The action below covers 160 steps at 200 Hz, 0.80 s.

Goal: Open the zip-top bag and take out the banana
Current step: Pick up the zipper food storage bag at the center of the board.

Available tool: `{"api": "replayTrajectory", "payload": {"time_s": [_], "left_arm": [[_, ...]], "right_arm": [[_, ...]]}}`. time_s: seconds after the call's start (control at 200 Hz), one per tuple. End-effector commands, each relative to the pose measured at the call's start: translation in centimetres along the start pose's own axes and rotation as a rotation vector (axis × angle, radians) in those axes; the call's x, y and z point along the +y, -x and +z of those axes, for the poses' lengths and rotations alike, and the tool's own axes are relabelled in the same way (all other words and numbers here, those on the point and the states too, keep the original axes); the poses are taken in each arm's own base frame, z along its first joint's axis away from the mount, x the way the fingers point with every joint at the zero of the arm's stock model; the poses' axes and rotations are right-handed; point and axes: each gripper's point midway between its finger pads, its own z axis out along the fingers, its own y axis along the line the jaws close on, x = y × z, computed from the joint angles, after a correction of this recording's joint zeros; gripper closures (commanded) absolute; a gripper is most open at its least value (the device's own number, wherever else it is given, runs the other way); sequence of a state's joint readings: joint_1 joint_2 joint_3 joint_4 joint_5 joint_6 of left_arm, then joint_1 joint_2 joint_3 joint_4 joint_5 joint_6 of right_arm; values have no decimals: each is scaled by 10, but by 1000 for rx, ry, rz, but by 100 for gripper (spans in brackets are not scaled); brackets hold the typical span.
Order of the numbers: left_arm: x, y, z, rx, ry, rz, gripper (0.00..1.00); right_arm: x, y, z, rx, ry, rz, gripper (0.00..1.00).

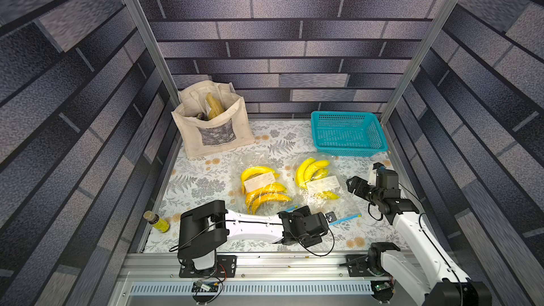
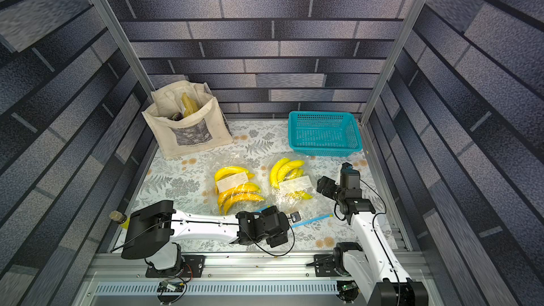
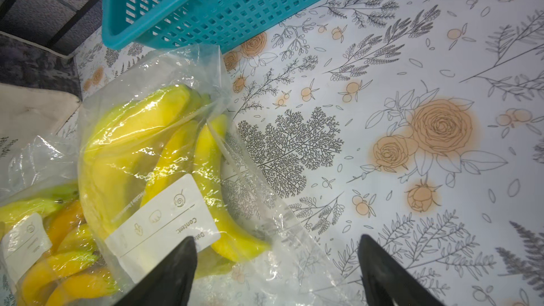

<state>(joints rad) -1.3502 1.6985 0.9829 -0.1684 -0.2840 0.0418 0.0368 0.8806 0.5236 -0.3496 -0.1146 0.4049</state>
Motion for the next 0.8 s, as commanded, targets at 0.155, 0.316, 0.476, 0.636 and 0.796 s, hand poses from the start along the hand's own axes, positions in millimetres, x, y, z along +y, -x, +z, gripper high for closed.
{"api": "replayTrajectory", "payload": {"time_s": [0.155, 0.316, 0.476, 0.636, 0.796], "left_arm": [[6, -6, 24, 62, -9, -77, 23], [12, -11, 31, 53, -19, -131, 30], [15, -18, 41, 94, -45, -160, 40], [17, -22, 46, 110, -86, -216, 52], [17, -24, 48, 106, -102, -244, 64]], "right_arm": [[7, 5, -7, 3, 18, -3, 13], [7, 5, -8, 0, 17, -8, 12], [7, 9, -10, -7, 12, -15, 12], [9, 8, -12, -8, 21, -13, 11], [9, 7, -11, -6, 27, -3, 11]]}}
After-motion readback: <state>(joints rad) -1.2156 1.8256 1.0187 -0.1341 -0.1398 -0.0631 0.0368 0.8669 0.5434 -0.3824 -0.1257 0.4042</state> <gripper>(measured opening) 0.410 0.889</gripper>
